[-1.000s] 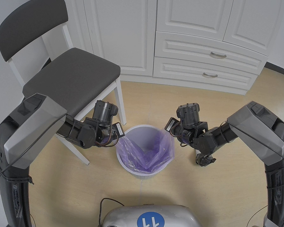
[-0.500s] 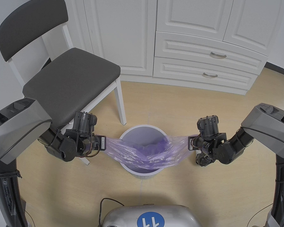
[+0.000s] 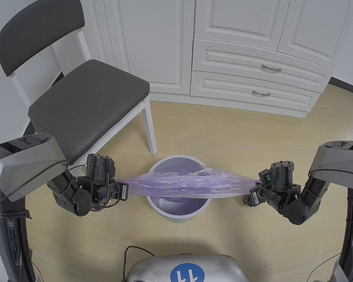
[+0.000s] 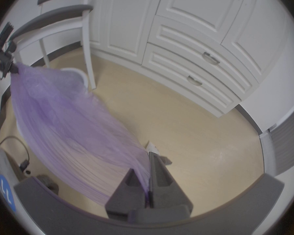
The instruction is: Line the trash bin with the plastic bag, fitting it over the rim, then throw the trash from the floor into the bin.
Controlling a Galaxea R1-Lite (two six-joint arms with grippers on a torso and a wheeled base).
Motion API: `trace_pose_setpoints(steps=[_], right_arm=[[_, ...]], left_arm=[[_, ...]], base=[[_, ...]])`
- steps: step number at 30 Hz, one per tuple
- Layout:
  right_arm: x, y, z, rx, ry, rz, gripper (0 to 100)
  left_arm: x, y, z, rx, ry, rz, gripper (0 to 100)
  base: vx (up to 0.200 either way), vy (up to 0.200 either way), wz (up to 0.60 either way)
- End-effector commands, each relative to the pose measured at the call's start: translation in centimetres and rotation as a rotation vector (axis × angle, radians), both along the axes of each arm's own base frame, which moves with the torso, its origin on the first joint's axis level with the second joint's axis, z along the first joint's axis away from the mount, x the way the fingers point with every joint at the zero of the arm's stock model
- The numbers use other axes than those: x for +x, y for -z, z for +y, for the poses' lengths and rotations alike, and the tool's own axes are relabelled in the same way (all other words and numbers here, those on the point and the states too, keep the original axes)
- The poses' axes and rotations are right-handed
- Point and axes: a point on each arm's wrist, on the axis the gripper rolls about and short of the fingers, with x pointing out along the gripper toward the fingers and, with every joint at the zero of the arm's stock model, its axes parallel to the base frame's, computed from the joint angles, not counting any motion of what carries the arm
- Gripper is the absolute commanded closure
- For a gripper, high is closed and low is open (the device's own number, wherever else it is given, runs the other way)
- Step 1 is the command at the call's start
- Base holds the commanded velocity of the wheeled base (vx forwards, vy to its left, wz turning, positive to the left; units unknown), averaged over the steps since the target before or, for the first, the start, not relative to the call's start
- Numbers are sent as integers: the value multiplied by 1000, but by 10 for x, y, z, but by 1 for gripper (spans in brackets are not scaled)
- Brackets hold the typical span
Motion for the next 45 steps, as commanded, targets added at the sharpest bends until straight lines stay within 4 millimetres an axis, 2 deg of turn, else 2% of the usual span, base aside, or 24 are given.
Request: trace_pose_setpoints(steps=[1, 10, 18, 26, 30, 37, 45], right_arm=[[-13, 6, -7, -29, -22, 52, 100], [-39, 9, -8, -56, -160, 133, 100], [-65, 12, -20, -203, -252, 211, 100], [-72, 18, -16, -225, -283, 242, 100], [-65, 27, -6, -225, -295, 242, 100], [-51, 28, 4, -149, -258, 200, 100], [-18, 43, 34, 1, -126, 50, 100]], left_arm=[[-8, 4, 8, 14, 26, 29, 100], [-30, -4, 18, -4, 163, 68, 100], [-47, -2, 33, 44, 290, 105, 100], [-55, 5, 32, 56, 343, 136, 100], [-52, 18, 22, 66, 362, 154, 100], [-45, 27, 10, 65, 327, 140, 100], [-28, 38, -15, 20, 197, 31, 100]], base=[[0, 0, 0], [0, 0, 0], [0, 0, 0], [0, 0, 0], [0, 0, 0], [0, 0, 0], [0, 0, 0]])
